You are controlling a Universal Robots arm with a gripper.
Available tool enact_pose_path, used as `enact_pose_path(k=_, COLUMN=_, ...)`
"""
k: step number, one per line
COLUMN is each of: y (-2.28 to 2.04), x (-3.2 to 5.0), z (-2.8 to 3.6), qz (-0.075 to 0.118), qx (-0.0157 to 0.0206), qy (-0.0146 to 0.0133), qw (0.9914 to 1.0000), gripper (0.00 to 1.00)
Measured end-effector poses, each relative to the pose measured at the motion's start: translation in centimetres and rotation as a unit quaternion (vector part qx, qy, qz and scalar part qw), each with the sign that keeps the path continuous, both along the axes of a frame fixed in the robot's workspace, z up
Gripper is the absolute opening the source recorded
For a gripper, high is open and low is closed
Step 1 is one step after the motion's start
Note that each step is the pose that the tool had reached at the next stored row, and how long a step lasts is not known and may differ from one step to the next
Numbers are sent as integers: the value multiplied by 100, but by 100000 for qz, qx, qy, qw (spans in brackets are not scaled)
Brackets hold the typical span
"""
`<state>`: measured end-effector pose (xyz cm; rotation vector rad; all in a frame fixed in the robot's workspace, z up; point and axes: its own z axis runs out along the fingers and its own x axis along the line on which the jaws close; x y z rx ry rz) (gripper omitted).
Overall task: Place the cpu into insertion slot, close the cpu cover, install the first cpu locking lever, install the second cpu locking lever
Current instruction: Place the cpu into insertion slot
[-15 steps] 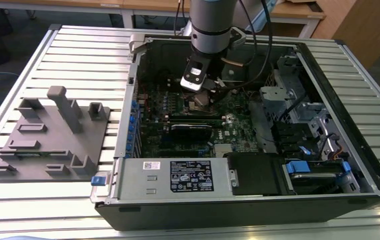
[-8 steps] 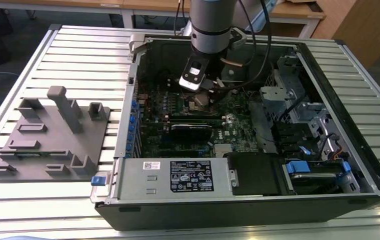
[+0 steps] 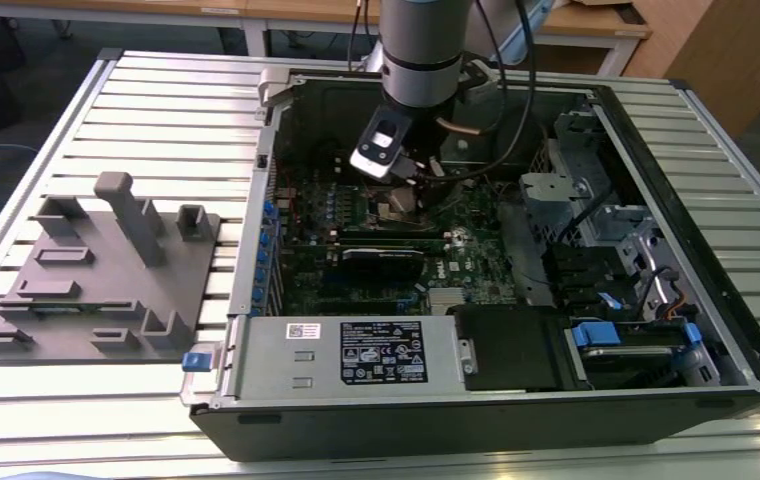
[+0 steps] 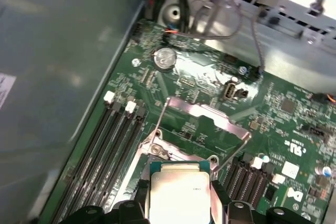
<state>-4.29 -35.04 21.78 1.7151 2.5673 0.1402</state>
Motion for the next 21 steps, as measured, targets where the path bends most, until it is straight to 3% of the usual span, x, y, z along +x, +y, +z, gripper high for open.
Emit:
enact_pose_path(k=7, y=0, x=0, z=0, qz=-384, qx=-2, qy=-2, qw=99999, gripper=54)
enact_pose_path(k=10, y=1, x=0, z=-1, qz=-1633, qx=4, qy=-2, qw=99987, gripper=54)
enact_pose_path(k=17, y=0, x=0, z=-5, qz=-6092, qx=-2, qy=0, qw=99814, gripper=54)
enact_pose_path(k=21, y=0, x=0, z=-5, qz=-6310, qx=-2, qy=2, qw=99801, gripper=54)
